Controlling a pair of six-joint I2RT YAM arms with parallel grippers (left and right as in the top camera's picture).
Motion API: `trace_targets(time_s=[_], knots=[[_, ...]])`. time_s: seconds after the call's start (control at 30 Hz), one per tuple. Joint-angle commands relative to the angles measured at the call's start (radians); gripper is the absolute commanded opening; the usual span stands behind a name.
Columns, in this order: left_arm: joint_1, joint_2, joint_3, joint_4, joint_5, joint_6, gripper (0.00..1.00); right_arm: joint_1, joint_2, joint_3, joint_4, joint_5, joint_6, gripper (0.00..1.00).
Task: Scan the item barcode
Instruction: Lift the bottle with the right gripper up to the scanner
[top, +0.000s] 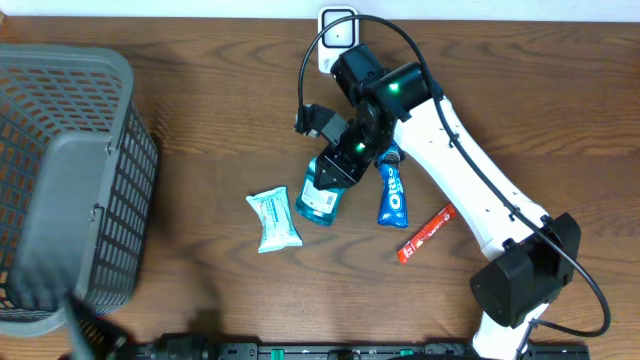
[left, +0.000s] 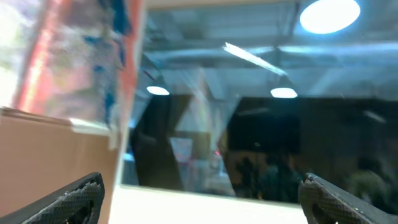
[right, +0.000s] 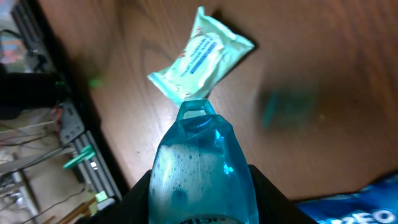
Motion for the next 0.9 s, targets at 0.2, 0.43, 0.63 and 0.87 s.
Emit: trace_targets(time_s=[0.2,0.43,0.63,0.87], knots=[[0.004,-0.011,-0.224,-0.015,0.071,-0.127,1.0,-0.002,-0.014,0.029,0.031,0.146,0.014,0.13],[0.004,-0.012,-0.39,0.028,0.119,-0.156,1.0,-0.002,-0.014,0.029,0.147,0.397,0.013,0.13],[0.004,-0.012,-0.524,0.106,0.166,-0.223,1.0,-0.002,-0.014,0.029,0.278,0.589,0.009,0.14],[0.004,-0.012,-0.628,0.143,0.272,-0.224,1.0,-0.008,-0.007,0.028,0.482,0.816,-0.055,0.14]])
